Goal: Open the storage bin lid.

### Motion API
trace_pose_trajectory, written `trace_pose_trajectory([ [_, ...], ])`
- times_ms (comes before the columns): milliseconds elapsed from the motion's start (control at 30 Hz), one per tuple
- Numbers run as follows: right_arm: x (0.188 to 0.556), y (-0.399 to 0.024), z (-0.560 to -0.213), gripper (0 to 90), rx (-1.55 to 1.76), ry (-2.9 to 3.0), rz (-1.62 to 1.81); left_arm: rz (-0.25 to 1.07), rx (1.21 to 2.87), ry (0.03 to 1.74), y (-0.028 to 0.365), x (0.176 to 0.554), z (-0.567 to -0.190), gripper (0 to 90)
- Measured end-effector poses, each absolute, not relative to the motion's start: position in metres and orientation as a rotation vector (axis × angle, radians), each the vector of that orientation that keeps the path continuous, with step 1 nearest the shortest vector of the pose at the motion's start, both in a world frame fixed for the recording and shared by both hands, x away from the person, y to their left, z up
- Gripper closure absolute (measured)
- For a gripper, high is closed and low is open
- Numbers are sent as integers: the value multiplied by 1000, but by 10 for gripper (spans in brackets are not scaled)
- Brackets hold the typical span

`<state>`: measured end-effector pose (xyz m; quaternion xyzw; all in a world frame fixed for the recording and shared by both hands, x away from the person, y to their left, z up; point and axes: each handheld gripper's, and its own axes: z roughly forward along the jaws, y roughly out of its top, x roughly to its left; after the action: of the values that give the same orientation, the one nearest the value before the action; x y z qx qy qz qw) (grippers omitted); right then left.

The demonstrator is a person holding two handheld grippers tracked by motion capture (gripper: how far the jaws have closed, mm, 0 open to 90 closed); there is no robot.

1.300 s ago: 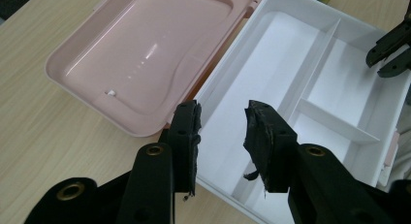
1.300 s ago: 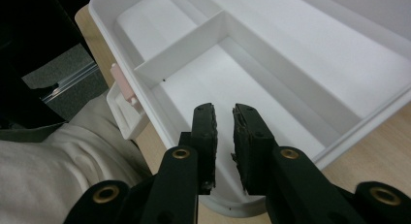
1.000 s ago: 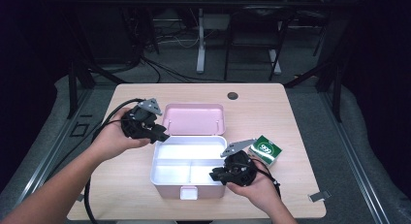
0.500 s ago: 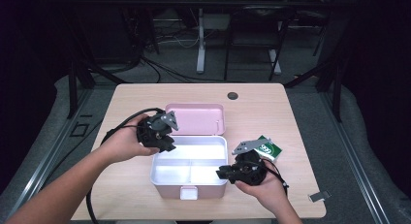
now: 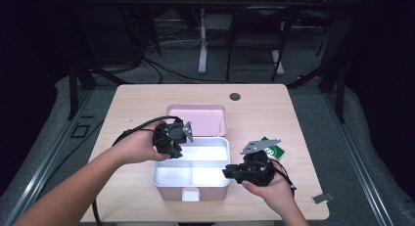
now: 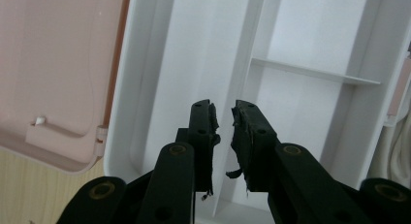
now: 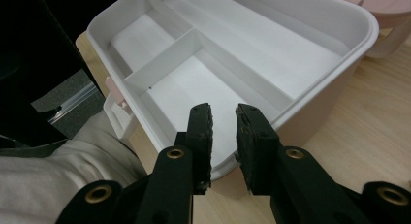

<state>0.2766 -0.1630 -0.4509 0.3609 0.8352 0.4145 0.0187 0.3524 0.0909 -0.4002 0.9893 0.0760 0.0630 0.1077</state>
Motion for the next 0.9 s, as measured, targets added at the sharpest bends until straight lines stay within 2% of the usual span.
trace_pose_trajectory([
  [900, 282, -178, -458, 734, 1201, 2537, 1289, 150, 3006, 108, 59, 349, -425, 813],
])
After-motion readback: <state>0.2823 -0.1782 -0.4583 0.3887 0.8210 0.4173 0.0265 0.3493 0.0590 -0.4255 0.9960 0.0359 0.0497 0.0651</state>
